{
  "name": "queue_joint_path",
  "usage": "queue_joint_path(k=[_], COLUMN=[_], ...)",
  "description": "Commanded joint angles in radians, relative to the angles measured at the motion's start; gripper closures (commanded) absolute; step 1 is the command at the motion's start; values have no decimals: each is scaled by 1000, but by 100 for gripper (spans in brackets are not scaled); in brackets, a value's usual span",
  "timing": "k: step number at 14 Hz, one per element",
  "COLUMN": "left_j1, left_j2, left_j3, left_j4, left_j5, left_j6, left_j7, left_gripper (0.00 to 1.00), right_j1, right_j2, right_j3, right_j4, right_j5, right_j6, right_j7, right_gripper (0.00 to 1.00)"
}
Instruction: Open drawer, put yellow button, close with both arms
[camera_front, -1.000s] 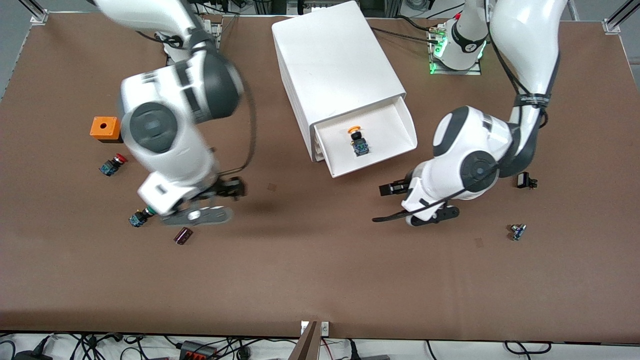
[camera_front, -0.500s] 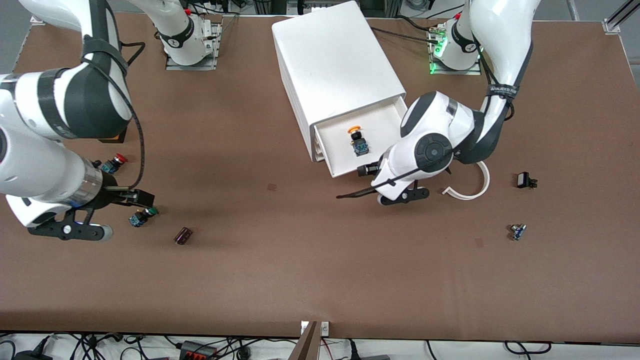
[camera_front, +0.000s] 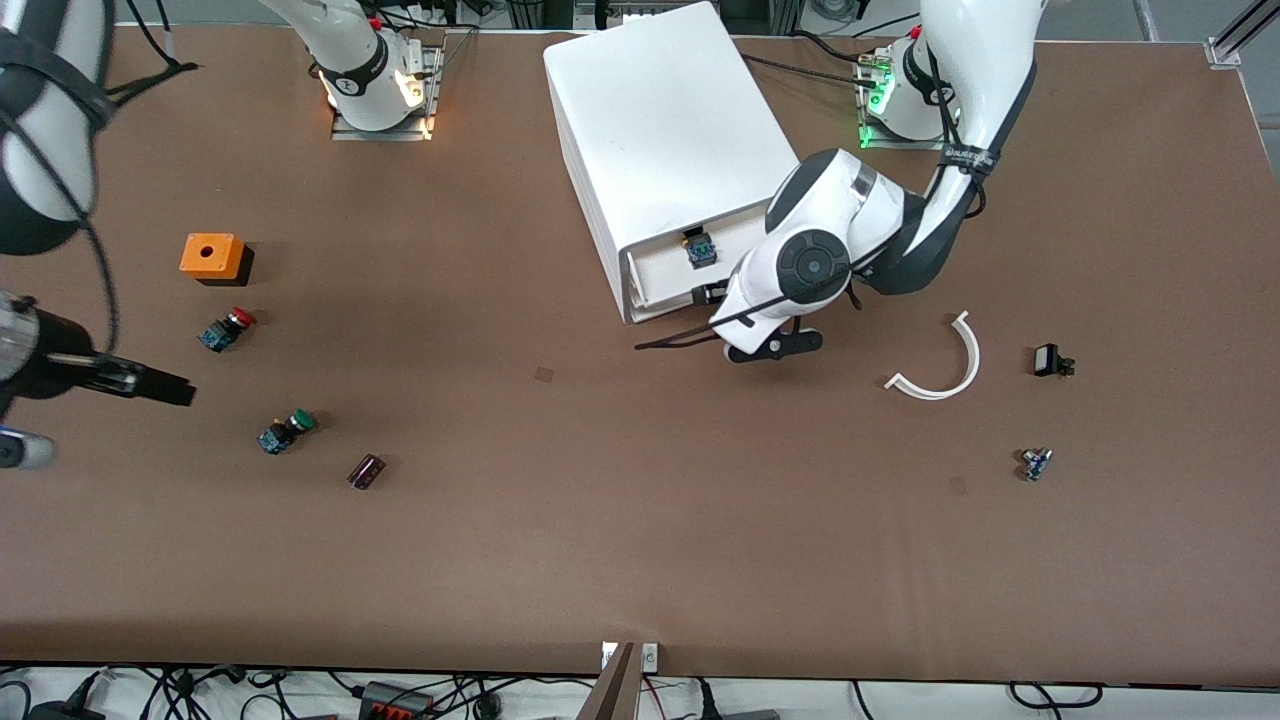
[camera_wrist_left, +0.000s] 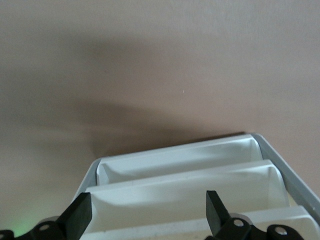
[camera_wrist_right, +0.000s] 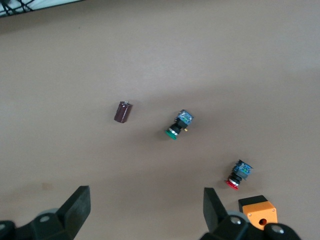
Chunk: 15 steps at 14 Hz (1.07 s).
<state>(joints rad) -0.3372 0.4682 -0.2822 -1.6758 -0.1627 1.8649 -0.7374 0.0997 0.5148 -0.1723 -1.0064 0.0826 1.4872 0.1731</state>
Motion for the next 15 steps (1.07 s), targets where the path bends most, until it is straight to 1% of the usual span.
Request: queue_joint_path(k=[1, 2, 3, 4, 5, 8, 10, 11, 13, 15], left_j1=[15, 15, 14, 14, 14, 6, 3, 3, 6, 17], left_j2=[-71, -82, -86, -86, -85, -85, -83, -83, -83, -85], left_j3=[-46, -55, -58, -64, -71, -81, -84, -84, -84, -78], left_j4=[-105, -117, -119, -119, -119, -131, -133, -133, -125, -114], left_j5=[2, -8, -21, -21, -21, -21, -21, -21, -20, -9], left_j6=[2, 2, 2, 2, 2, -1, -1, -1, -26, -41], left_j7=[-22, -23, -40, -65, -78, -109, -111, -111, -105, -92], left_gripper=[0, 0, 0, 0, 0, 0, 0, 0, 0, 0], right_j1=[-43, -61, -93, -150, -181, -167, -169, -169, -175, -173], right_j2=[-165, -203, -235, -255, -269, -294, -346, -358, -369, -371], right_j3=[30, 33, 63, 110, 140, 140, 140, 140, 131, 128], right_j4=[-201, -242, -280, -300, -317, -362, -455, -484, -498, -494], right_j5=[13, 13, 8, 2, -4, -66, -69, -69, -67, -67], right_j6=[65, 76, 82, 84, 88, 125, 189, 208, 211, 196], right_j7=[-70, -86, -93, -101, -115, -153, -155, -165, -219, -202], right_gripper=[0, 0, 0, 0, 0, 0, 0, 0, 0, 0])
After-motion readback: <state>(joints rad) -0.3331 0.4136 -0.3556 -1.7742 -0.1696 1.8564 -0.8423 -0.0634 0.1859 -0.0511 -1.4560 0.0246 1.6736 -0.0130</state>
